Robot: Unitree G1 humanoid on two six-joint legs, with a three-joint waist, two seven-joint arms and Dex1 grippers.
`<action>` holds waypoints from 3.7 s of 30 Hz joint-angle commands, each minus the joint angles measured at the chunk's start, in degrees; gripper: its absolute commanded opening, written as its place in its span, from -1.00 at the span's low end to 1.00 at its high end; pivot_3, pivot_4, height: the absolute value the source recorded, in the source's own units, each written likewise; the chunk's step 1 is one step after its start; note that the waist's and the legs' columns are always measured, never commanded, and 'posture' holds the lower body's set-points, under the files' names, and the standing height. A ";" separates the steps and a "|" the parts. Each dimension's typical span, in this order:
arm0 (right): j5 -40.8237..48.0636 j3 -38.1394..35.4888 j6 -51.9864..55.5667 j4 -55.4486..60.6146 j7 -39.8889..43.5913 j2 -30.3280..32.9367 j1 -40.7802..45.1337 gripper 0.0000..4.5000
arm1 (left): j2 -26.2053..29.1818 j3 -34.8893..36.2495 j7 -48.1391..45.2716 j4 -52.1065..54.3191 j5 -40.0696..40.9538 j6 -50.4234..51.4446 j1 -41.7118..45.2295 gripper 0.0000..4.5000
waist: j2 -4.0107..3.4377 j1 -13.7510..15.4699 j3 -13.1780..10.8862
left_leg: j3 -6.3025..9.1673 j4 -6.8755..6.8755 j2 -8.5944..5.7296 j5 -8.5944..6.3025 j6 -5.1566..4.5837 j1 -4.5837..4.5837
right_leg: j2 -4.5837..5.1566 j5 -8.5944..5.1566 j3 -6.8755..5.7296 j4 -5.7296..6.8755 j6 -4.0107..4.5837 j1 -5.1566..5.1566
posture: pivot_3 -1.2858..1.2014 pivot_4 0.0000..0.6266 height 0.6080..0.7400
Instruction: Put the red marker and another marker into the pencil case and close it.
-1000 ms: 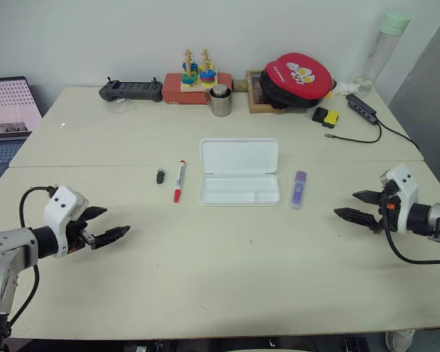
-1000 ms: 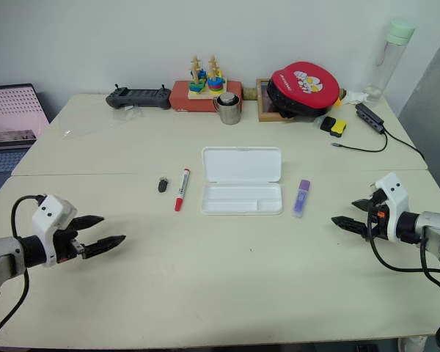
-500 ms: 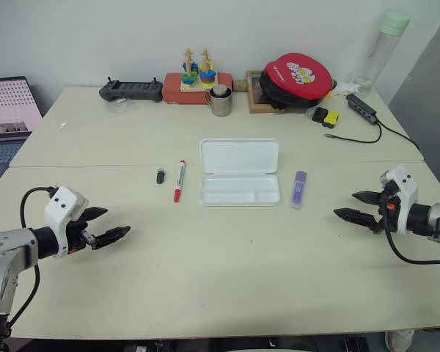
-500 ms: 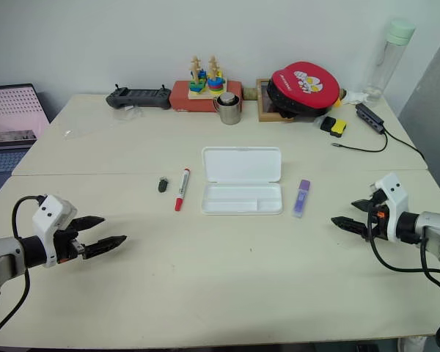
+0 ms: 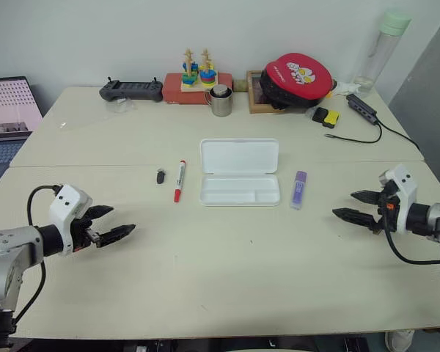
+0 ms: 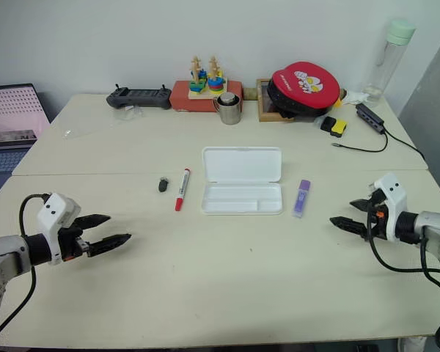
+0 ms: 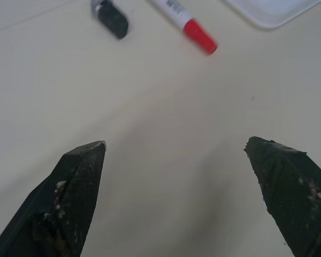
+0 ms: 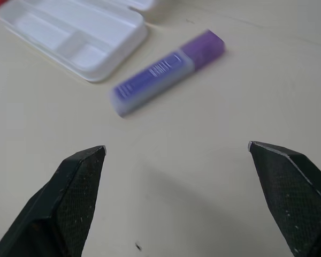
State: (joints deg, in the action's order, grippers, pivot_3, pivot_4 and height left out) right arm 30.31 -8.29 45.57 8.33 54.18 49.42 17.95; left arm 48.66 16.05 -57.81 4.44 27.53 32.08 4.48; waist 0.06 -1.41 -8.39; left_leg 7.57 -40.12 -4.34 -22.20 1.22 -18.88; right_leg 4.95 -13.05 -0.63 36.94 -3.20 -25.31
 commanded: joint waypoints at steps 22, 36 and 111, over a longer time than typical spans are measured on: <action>-27.55 36.99 -20.39 -31.23 13.23 -19.70 31.37 -0.19 | -12.06 -17.68 3.68 12.73 2.82 2.94 17.03 1.00 | 0.04 -0.46 0.02 | 0.03 -0.02 -0.04 0.01 0.01 -0.01 | 0.01 0.00 -0.13 0.02 0.00 -0.09 | 0.03 -0.52 1.00; -29.25 34.43 -25.98 -25.98 15.71 -19.57 29.12 -0.99 | -8.59 -11.93 4.08 14.77 5.46 4.89 13.90 1.00 | 0.03 -0.48 0.02 | 0.05 -0.03 -0.03 0.01 0.01 0.00 | 0.00 0.00 -0.11 0.03 0.01 -0.09 | 0.03 -0.52 1.00; -14.87 34.52 -1.73 13.07 1.84 -15.25 12.66 1.00 | -9.83 -5.40 18.76 -4.24 -5.86 4.88 10.75 0.45 | 0.11 -0.18 0.03 | 0.13 0.03 -0.07 0.00 0.01 -0.03 | 0.02 0.00 -0.14 0.02 0.01 -0.10 | 0.03 -0.52 1.00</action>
State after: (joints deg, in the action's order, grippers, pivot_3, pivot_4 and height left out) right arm 16.26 25.80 43.57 19.93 56.04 33.68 30.21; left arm 38.50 10.57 -38.86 -0.39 21.87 38.19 14.27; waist 0.17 -1.59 -8.36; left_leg 7.68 -40.09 -4.42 -22.20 1.23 -18.91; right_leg 4.97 -13.06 -0.77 36.96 -3.19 -25.41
